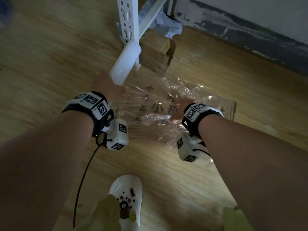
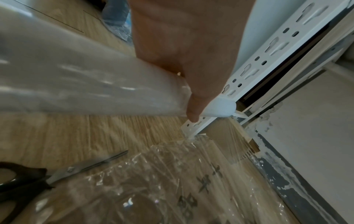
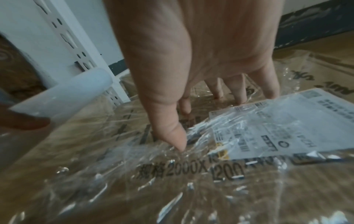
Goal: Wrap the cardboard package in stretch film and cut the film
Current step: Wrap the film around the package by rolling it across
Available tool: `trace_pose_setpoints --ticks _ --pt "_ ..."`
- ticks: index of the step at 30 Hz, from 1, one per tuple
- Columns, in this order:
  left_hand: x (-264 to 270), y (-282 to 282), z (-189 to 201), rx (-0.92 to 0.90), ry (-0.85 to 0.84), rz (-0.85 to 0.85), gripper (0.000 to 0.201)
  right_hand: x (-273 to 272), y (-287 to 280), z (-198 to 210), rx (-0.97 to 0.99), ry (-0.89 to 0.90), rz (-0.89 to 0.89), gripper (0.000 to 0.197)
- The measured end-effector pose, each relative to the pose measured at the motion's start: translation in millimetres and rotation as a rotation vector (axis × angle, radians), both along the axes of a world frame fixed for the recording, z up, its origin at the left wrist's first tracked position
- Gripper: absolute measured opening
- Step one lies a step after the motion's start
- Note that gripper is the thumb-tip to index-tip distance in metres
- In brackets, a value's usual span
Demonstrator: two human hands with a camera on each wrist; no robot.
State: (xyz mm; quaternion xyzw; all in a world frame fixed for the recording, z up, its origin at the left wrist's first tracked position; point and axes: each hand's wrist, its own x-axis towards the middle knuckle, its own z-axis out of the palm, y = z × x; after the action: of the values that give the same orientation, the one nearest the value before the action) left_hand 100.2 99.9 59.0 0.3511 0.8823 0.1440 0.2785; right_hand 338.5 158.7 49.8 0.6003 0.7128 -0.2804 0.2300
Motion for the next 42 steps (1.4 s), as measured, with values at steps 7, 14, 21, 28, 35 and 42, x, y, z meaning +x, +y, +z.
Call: trace_pose_setpoints --ticks 7,14,21,28,35,42 --pt "-3 2 -1 0.019 0.015 -0.010 0.080 -8 4 9 0.018 -0.031 -0.013 0.052" --pt "-1 -3 -2 0.049 0.030 -0.018 0.076 -5 2 7 0.199 0.116 -0.119 0.066" --pt "-6 -1 -9 0.035 0.027 -0.004 0.078 -36 20 7 0.143 0.197 0.063 0.077" --pt "-18 5 -20 0.015 -0.002 -0.003 0.078 -54 37 -18 0.144 0.044 0.173 0.111" --pt "-23 11 -32 -0.040 0.015 -0.029 0.075 -62 58 -11 0.023 -0.059 0.173 0.123" --pt "-26 13 -40 -0.022 -0.020 -0.009 0.073 -61 74 -7 -0.049 -0.058 0.193 0.117"
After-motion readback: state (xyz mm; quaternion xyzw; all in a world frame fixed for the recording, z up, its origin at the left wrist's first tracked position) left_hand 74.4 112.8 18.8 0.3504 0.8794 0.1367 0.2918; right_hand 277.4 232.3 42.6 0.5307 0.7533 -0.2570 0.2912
